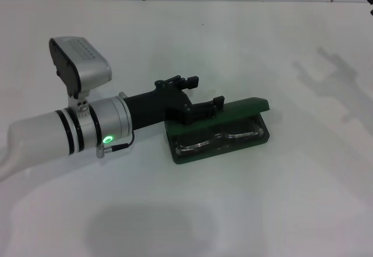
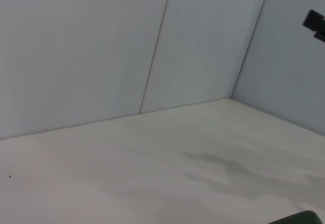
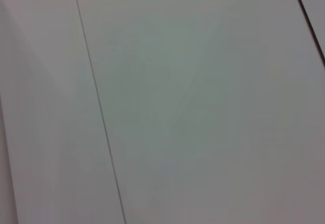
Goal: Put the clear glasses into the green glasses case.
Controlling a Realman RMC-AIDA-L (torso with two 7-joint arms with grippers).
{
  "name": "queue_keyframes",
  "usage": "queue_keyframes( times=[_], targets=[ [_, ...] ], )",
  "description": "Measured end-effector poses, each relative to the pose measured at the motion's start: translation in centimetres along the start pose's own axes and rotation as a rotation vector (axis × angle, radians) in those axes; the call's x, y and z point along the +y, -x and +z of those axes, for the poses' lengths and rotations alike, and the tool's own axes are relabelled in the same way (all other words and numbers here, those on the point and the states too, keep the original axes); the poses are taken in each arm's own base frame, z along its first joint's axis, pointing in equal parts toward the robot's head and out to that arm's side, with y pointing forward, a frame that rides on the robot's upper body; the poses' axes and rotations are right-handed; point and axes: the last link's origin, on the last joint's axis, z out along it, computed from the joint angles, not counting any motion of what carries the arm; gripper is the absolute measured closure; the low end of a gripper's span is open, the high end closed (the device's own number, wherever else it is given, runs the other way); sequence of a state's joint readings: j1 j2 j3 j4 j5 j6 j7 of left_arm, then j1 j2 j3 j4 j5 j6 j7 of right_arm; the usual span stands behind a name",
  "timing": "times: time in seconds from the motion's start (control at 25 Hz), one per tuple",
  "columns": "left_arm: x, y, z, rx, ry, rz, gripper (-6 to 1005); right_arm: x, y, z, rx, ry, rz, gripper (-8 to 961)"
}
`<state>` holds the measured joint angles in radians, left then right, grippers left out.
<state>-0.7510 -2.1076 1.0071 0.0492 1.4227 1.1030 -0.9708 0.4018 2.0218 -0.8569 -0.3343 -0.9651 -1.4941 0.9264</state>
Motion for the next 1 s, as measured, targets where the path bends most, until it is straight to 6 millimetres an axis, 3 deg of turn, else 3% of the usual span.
queue_keyframes(
  times=[0.52, 0.84, 1.0],
  targets=[
    [0.7, 1.2, -0.6, -0.012, 0.018, 0.081, 146, 0.1, -0.1, 0.6, 0.009, 0.009, 0.003, 227],
    [1.4, 0.4, -0.8, 0.044, 0.078, 0.095, 146, 0.2, -0.2, 0.8, 0.014, 0.016, 0.002, 229],
    [2.4, -1.7, -3.3, 0.205, 0.195, 0.118, 146, 1.6, -0.1, 1.9, 0.067, 0.153, -0.039, 228]
  ],
)
